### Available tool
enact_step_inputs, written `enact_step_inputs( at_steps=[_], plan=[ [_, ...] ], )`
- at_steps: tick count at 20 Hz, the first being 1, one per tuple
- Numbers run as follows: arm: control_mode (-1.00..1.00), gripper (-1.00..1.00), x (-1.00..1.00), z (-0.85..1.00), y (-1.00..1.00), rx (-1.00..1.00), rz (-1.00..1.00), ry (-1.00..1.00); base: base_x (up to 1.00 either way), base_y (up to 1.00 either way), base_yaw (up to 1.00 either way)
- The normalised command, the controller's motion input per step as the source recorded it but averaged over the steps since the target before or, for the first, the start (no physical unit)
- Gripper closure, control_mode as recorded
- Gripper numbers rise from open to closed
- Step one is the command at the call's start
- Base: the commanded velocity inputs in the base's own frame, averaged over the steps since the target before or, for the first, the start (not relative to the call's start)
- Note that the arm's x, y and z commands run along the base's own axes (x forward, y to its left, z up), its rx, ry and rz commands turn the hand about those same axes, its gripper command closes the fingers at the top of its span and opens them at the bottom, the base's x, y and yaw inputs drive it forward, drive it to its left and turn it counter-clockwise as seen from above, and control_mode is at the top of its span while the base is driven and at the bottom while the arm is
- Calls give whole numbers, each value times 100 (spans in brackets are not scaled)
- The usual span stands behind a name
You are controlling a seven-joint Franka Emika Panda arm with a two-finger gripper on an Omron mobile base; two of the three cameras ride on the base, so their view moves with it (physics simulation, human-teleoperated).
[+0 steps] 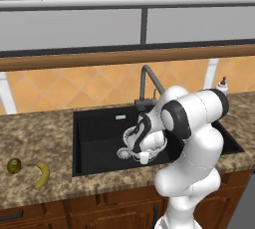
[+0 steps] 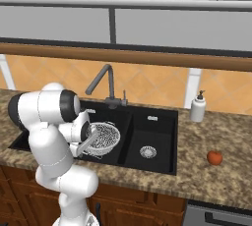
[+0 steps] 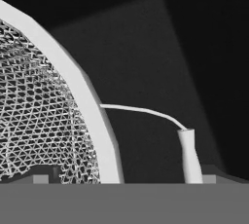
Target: Put the colander in the sink, put the banana, kiwi, orange in the colander, and turn on the sink faucet and pour water over the colander.
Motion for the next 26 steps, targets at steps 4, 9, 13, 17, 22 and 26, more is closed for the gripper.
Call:
enact_step_inputs(
  at_steps=[4,9,13,17,22,26],
  plan=[
    [-100,100,0,0,0,0,0,0,0,0,0],
    [-100,-100,0,0,0,0,0,0,0,0,0],
    [-100,-100,0,0,0,0,0,0,0,0,0],
    [-100,-100,0,0,0,0,0,0,0,0,0],
    [-100,-100,0,14,0,0,0,0,0,0,0],
    [-100,-100,-15,49,-1,0,-1,-3,0,0,0]
  ],
)
